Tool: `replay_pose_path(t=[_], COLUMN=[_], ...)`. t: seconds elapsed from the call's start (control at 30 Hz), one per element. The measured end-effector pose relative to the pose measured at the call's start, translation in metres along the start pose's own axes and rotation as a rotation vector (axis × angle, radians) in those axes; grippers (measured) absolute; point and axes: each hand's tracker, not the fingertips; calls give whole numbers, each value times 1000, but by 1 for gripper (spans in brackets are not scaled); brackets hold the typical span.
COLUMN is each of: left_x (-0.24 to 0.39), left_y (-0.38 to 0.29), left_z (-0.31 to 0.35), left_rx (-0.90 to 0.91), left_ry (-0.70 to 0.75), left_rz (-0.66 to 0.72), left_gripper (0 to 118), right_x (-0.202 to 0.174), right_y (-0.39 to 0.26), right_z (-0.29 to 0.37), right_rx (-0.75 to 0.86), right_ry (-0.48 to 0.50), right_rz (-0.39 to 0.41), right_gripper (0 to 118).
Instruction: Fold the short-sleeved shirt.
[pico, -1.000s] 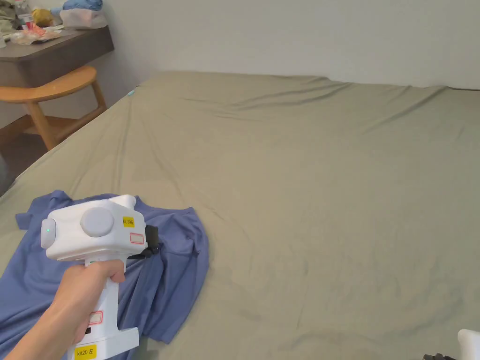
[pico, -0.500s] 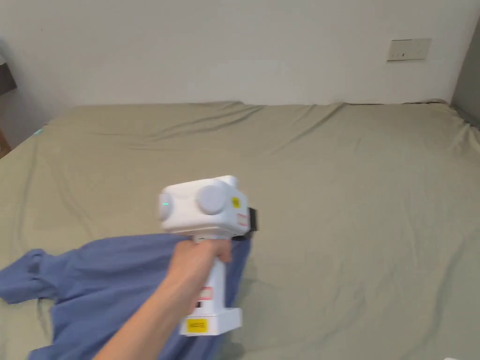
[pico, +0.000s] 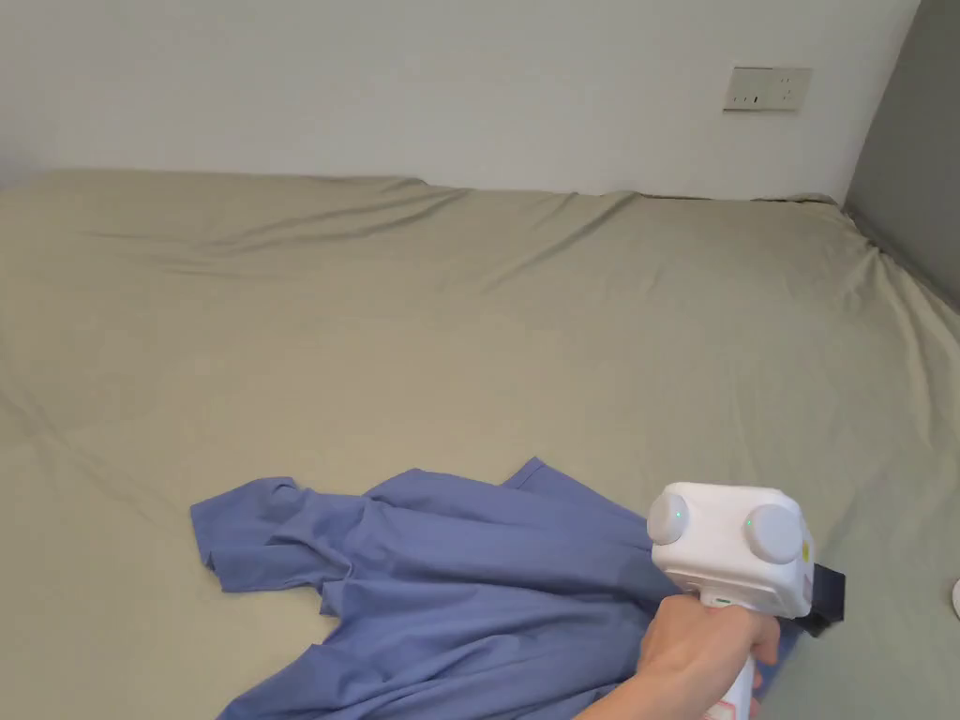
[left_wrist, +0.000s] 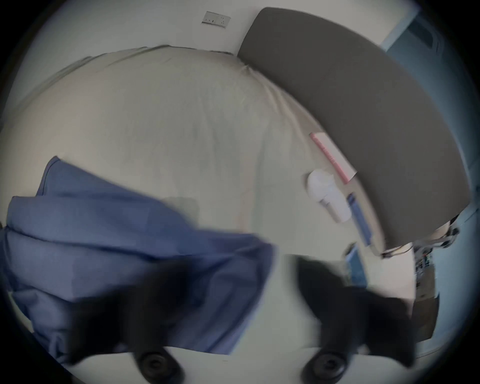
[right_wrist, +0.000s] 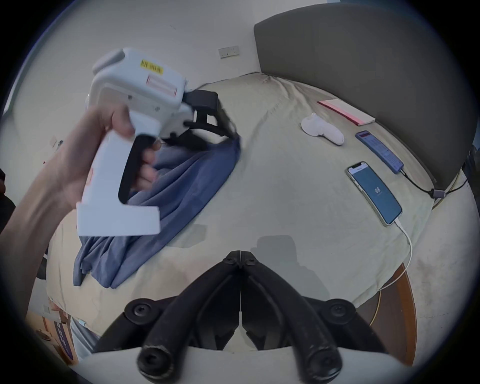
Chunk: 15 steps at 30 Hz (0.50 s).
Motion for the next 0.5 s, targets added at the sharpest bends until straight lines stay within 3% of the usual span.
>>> replay_pose_path(t=[0.03, 0.07, 0.13, 0.23, 0.27, 0.3, 0.33, 0.37, 0.5], left_x=[-8, -25, -52, -88, -105, -129, -151, -168, -246], left_y=[-5, -14, -38, -75, -96, -116, -139, -161, -234], left_z=[-2, 9, 38, 131, 163, 183, 211, 237, 304], left_rx=[-44, 23, -36, 71, 65, 69, 112, 135, 141], left_ry=[34, 44, -1, 78, 119, 157, 161, 184, 418], left_rz=[2, 36, 52, 17, 19, 44, 57, 62, 212], left_gripper=[116, 106, 102, 102, 96, 81, 55, 4, 0], right_x=[0, 0, -2, -13, -19, -24, -30, -36, -61], right_y=[-1, -3, -7, -9, -10, -12, -13, -15, -22], right_z=[-2, -3, -7, -10, -10, -11, -12, -16, -22], right_rx=[-7, -11, -17, -27, -27, -34, -41, -43, -54], right_ry=[3, 4, 10, 39, 56, 76, 89, 99, 146], right_rz=[0, 2, 6, 0, 2, 12, 24, 36, 82], right_gripper=[0, 0, 0, 0, 0, 0, 0, 0, 0])
